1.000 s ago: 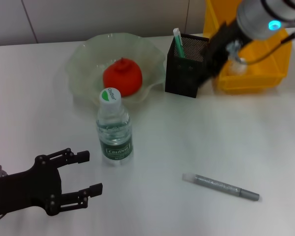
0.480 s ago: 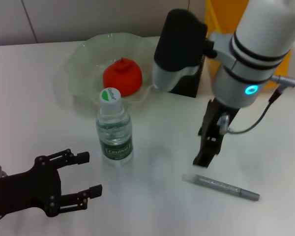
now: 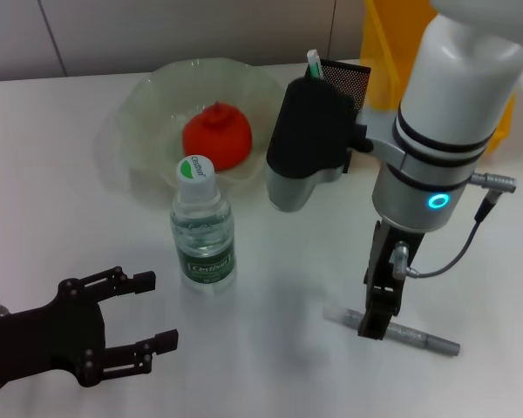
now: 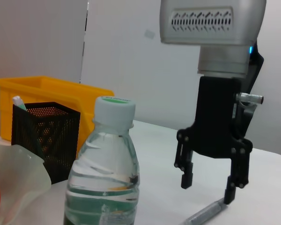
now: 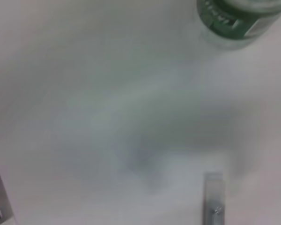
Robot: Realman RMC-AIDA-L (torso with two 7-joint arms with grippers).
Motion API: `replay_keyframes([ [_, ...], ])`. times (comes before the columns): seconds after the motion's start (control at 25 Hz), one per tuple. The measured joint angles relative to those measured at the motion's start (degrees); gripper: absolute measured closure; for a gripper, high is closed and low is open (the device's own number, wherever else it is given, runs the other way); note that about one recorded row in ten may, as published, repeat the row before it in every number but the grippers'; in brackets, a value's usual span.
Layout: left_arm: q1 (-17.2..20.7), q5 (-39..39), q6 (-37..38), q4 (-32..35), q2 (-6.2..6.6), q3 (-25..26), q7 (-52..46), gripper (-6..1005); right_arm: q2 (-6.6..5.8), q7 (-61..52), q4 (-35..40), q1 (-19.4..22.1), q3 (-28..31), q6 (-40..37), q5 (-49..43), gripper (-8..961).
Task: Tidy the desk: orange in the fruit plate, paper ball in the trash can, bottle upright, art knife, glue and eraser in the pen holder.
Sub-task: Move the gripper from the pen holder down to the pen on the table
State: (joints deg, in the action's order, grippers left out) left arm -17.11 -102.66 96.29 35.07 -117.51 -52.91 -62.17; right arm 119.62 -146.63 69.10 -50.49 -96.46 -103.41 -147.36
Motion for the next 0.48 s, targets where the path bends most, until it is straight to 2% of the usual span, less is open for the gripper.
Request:
replay_keyframes([
  [0.48,-0.29,0.00,-0.20,0.00,-0.23,0.00,0.26,191,0.09,-0.98,-5.42,-1.00,-4.25,2.54,1.77,255],
])
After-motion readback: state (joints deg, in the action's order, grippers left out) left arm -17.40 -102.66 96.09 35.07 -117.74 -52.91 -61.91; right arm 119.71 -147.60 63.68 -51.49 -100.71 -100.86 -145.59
